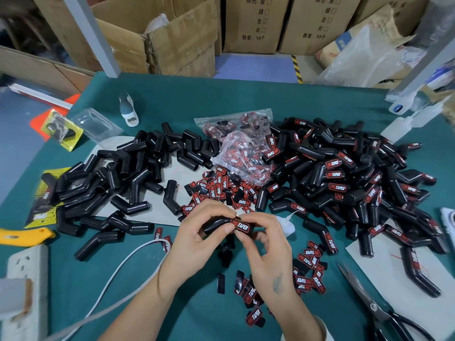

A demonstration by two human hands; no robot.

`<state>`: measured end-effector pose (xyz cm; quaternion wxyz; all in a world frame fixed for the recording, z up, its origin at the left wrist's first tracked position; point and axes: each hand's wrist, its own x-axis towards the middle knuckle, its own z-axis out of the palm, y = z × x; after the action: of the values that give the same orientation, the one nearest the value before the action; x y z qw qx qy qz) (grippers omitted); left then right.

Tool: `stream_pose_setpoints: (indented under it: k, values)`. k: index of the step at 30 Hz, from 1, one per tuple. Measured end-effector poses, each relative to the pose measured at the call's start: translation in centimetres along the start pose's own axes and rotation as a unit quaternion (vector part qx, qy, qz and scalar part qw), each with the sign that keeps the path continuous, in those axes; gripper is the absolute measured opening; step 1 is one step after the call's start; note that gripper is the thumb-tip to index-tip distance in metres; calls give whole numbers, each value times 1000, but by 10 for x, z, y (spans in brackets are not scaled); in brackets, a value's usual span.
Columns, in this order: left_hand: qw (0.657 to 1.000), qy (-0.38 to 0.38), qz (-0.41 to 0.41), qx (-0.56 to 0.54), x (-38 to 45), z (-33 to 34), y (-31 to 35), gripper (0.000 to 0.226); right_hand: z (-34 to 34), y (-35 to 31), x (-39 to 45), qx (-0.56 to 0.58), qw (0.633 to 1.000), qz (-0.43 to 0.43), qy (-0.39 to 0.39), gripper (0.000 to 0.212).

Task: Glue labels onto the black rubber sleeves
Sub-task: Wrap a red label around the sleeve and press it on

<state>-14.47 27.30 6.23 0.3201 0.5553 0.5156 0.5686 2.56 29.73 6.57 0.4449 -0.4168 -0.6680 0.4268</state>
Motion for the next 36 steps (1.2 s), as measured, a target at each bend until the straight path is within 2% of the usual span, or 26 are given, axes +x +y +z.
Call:
stream_pose_setpoints:
  k: [2, 5, 8, 10, 12, 15, 17, 19, 25, 36]
  values:
    - [1000, 1, 16, 9, 1, 0, 0, 9, 1, -2, -1, 62, 997, 44, 11, 35]
    - [999, 22, 32, 14, 1, -2, 2, 9, 3, -5, -2, 93, 995, 28, 33, 33]
    - [997, 60, 39, 0, 2, -4, 6, 10, 3, -4, -4, 76, 996, 13, 34, 23]
    - [996, 72, 47, -6, 3, -5, 8, 13, 0, -5, -6, 54, 998, 44, 1, 18]
    - [996, 67, 58, 6, 2, -4, 8, 12, -3, -8, -5, 76, 990, 98, -65, 21]
    - [996, 39, 70, 40, 0, -3, 4, 8, -10, -13, 0, 212, 946, 175, -169, 30]
    - [994, 20, 78, 70, -1, -5, 0, 11, -15, -15, 4, 289, 913, 202, -207, 34]
    - [992, 3, 92, 88, 0, -7, -3, 12, -18, -15, 5, 307, 904, 196, -223, 33]
    - [985, -43, 114, 121, -2, -9, -5, 8, -16, -13, 4, 275, 925, 174, -195, 34]
    - [980, -71, 132, 129, -3, -9, -7, 9, -16, -14, 2, 287, 924, 164, -190, 40]
